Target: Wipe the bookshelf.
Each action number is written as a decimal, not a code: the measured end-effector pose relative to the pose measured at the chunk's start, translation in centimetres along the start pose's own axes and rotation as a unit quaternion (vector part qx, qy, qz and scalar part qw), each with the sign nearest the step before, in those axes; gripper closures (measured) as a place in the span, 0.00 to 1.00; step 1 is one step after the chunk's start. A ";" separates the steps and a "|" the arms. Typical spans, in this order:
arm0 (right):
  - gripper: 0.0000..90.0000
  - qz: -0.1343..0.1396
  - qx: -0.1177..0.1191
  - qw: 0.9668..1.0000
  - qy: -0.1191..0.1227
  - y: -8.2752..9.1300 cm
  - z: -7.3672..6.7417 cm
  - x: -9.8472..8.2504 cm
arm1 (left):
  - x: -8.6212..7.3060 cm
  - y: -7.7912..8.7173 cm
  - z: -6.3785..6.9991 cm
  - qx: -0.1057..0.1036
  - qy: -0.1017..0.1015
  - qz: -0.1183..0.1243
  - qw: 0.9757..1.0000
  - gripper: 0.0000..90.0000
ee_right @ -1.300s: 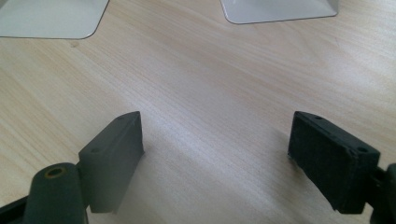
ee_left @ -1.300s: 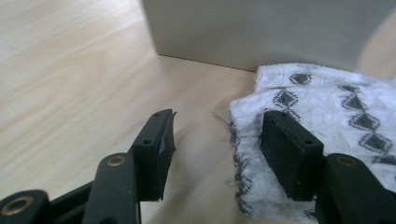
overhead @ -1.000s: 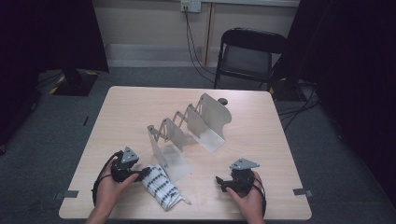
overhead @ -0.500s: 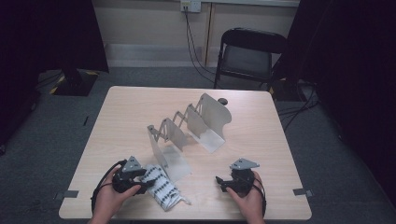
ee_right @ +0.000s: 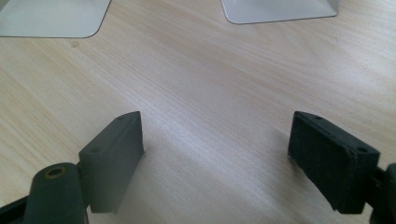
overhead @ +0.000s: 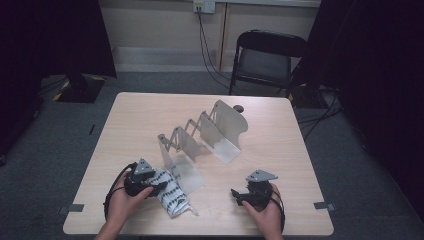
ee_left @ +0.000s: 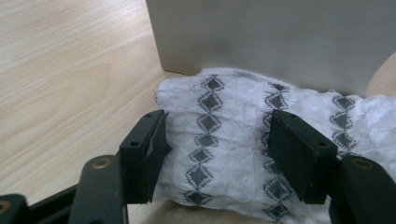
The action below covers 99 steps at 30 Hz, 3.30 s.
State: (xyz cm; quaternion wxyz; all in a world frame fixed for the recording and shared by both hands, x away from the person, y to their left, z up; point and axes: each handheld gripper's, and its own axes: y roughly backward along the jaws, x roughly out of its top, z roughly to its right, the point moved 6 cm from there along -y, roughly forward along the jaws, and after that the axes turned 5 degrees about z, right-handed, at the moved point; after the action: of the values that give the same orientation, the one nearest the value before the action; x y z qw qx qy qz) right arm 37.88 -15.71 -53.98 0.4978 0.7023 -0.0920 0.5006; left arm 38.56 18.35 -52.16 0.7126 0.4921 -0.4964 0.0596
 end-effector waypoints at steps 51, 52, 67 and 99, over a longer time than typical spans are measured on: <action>0.19 0.000 0.000 1.000 0.000 0.0 0.0 0.0 | -1.3 -0.5 2.5 -0.057 -0.045 -0.016 0.997 0.07; 0.19 0.000 0.000 1.000 0.000 0.0 0.0 0.0 | -1.2 -0.5 2.4 -0.055 -0.050 -0.018 0.997 0.09; 0.19 0.000 0.001 1.000 0.000 0.0 0.0 0.0 | -1.3 1.4 1.9 -0.066 -0.023 -0.016 0.997 0.28; 0.19 0.000 0.002 1.000 0.000 -0.1 0.0 0.1 | -0.1 -0.3 2.3 -0.050 -0.026 -0.024 0.998 0.81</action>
State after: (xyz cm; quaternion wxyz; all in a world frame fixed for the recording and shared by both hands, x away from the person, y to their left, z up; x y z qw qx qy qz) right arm 37.93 -15.61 -53.98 0.4969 0.7030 -0.0908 0.5007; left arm 37.17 16.55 -52.38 0.7244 0.4688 -0.5054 0.0050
